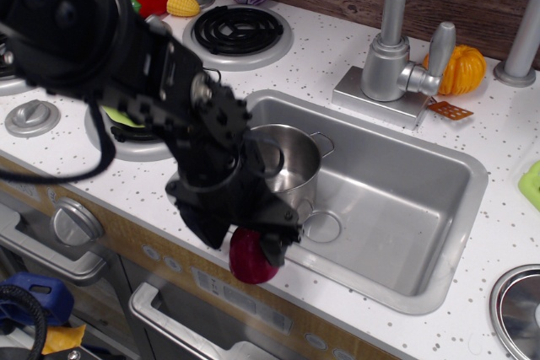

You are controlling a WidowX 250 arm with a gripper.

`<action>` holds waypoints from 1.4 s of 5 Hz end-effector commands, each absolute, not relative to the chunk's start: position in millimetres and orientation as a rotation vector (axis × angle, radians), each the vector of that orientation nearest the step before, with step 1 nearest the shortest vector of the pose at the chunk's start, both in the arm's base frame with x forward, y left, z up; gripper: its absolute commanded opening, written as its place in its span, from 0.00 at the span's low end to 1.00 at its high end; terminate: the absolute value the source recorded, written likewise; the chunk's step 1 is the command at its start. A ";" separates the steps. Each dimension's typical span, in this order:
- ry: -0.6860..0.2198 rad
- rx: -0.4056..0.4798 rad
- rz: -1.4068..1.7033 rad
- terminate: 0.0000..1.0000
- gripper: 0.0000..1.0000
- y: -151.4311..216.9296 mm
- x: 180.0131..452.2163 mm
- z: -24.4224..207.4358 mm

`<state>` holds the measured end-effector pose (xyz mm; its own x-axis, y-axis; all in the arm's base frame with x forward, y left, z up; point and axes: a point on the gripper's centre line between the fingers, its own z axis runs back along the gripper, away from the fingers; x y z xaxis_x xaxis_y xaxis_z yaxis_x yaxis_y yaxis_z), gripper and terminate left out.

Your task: Put sweet potato in pot which is in sink

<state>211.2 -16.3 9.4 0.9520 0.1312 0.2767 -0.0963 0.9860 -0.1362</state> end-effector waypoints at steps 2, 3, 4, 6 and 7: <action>-0.360 -0.145 0.132 0.00 1.00 -12.8 215.0 0.6; -0.328 -0.120 0.094 0.00 0.00 -8.0 221.2 15.4; -0.275 -0.058 0.005 0.00 0.00 -1.4 236.3 36.4; -0.227 0.024 -0.200 0.00 0.00 28.4 276.4 68.4; -0.266 0.074 -0.297 0.00 0.00 41.8 296.0 66.4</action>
